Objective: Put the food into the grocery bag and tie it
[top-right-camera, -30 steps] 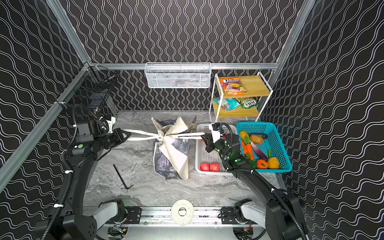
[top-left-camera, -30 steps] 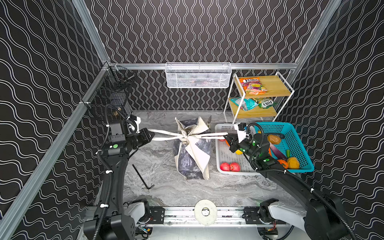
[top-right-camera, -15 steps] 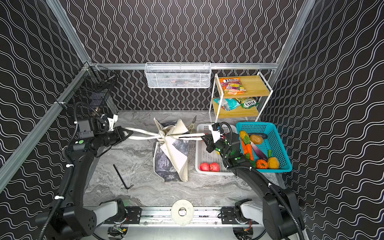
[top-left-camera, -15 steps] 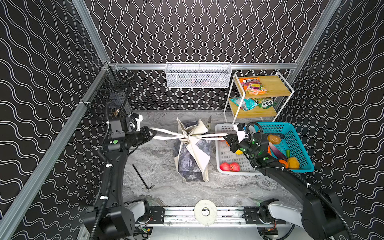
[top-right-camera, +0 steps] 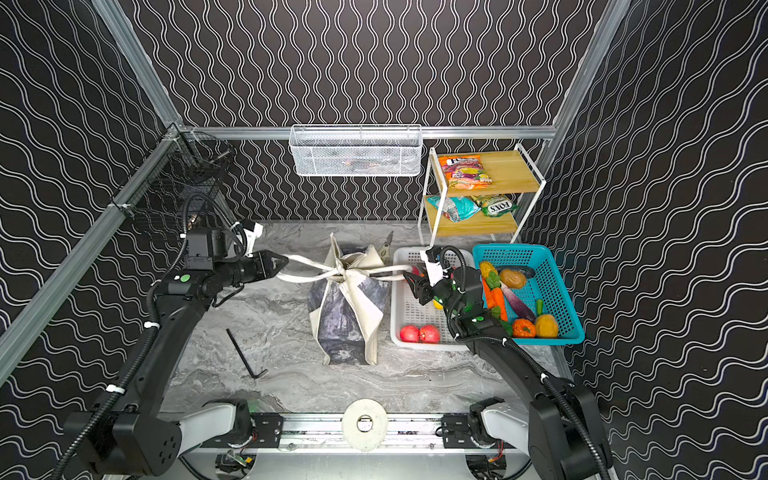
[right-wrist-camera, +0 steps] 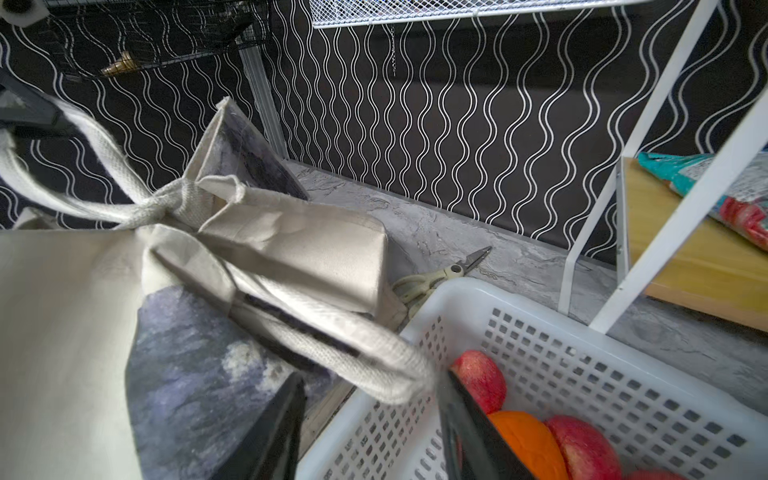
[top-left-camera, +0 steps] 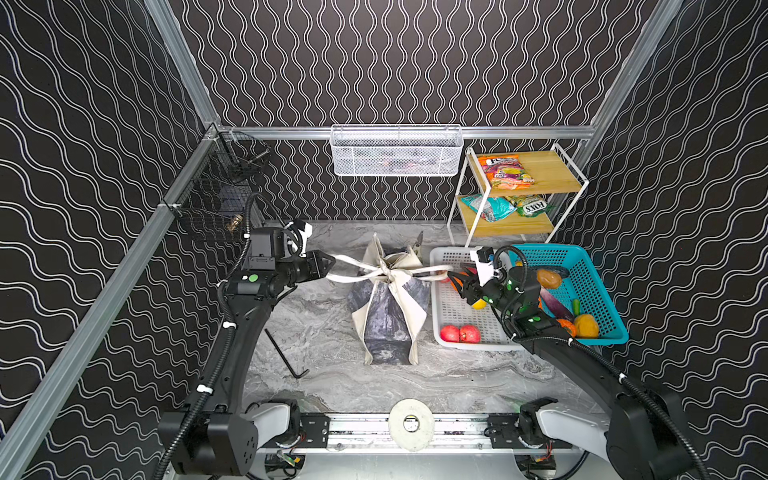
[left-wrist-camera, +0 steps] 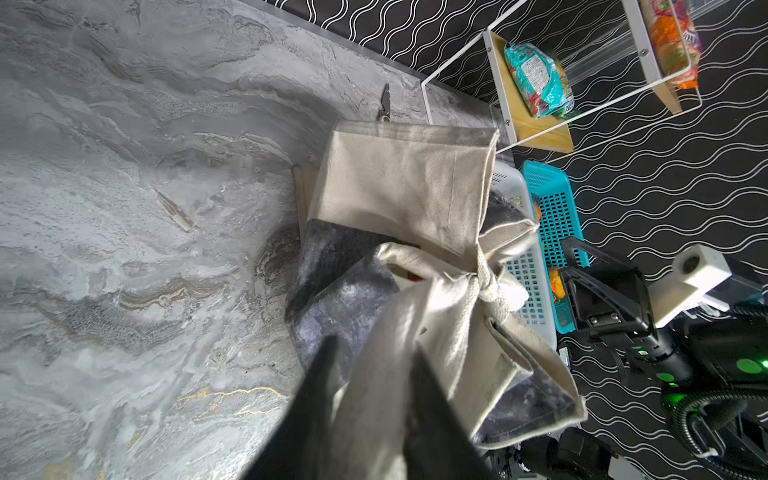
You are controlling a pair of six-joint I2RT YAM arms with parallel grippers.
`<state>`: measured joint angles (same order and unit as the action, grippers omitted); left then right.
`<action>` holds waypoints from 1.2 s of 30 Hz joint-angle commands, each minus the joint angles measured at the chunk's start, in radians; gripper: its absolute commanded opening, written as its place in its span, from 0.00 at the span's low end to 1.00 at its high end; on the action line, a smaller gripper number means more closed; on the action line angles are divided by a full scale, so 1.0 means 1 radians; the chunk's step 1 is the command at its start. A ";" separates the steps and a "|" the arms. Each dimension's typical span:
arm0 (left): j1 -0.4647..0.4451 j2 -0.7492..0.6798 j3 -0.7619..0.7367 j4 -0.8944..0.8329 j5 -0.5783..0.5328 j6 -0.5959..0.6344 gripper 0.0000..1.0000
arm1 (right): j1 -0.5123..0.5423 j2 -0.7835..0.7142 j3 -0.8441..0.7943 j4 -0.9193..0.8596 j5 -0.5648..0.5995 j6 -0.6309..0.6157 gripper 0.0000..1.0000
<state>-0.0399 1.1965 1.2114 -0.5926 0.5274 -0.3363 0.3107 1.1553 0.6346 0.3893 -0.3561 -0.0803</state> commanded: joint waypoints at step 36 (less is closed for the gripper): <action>0.000 -0.281 -0.512 0.512 -1.136 -0.052 0.98 | -0.230 -0.117 -0.206 0.276 0.514 0.173 0.93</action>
<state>-0.0402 0.9043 0.7395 -0.2165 -0.4889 -0.3489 0.1127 1.0206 0.4538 0.5293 0.1226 0.0227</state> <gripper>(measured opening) 0.981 0.931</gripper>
